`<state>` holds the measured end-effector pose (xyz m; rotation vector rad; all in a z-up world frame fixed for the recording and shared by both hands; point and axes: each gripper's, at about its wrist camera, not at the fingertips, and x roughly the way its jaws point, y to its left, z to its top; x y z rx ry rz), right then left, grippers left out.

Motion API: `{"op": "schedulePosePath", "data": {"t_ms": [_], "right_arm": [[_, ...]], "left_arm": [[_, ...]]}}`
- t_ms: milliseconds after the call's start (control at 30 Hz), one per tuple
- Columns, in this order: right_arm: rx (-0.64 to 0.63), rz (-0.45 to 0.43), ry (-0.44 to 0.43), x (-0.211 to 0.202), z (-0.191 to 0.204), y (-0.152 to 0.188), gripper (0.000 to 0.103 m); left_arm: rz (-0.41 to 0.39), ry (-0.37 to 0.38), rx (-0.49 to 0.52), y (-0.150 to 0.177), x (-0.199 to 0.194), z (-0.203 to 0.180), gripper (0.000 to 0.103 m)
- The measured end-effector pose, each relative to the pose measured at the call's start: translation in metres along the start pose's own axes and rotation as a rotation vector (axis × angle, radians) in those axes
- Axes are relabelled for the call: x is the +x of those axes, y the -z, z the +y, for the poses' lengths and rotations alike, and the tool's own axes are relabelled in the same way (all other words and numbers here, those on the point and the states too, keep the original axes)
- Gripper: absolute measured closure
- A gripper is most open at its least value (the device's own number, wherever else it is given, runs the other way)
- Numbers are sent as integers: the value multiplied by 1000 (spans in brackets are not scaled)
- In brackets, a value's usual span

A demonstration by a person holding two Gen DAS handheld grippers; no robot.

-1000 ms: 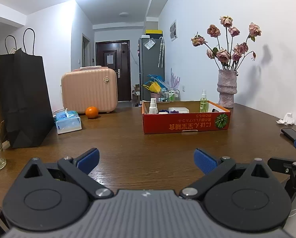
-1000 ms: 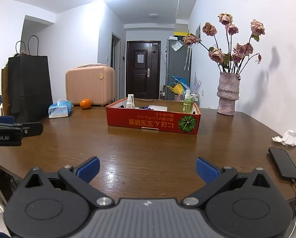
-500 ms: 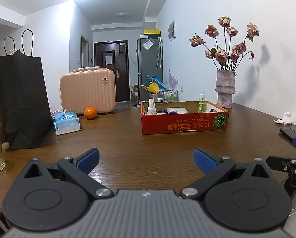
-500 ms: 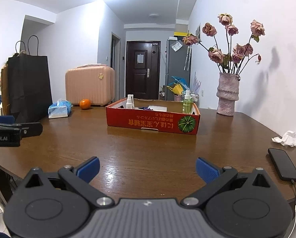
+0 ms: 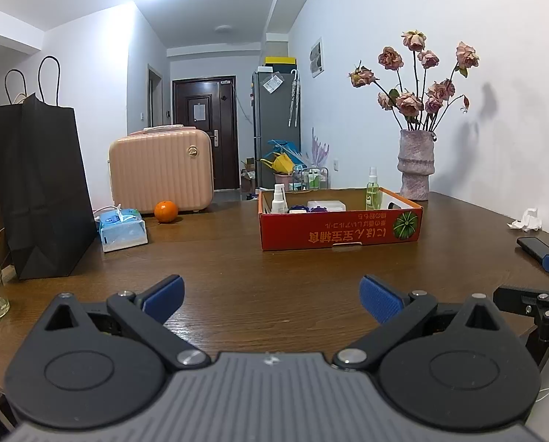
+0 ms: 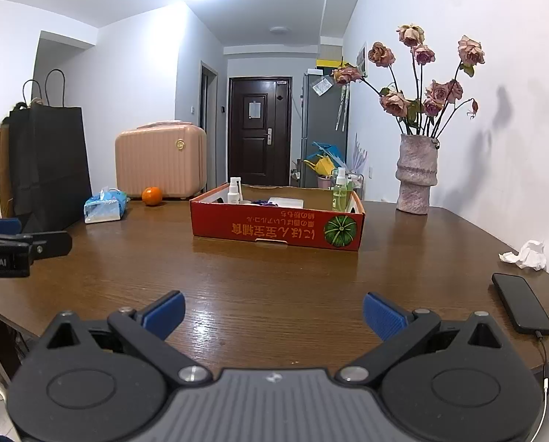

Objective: Organize rigid objects

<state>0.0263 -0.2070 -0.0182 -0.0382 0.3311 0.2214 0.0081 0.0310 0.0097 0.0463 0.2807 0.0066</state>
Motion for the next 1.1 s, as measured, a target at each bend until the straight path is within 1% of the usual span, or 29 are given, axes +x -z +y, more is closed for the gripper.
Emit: {"op": "schedulePosePath", "data": {"t_ms": [700, 967, 1100], "right_arm": [[-8, 11, -1, 0, 3, 0, 0], [-9, 15, -2, 1, 2, 0, 0], [-9, 16, -3, 2, 2, 0, 0]], "left_arm": [[7, 14, 3, 0, 2, -3, 0], [17, 17, 4, 1, 2, -2, 0], [28, 30, -6, 2, 4, -2, 0]]}}
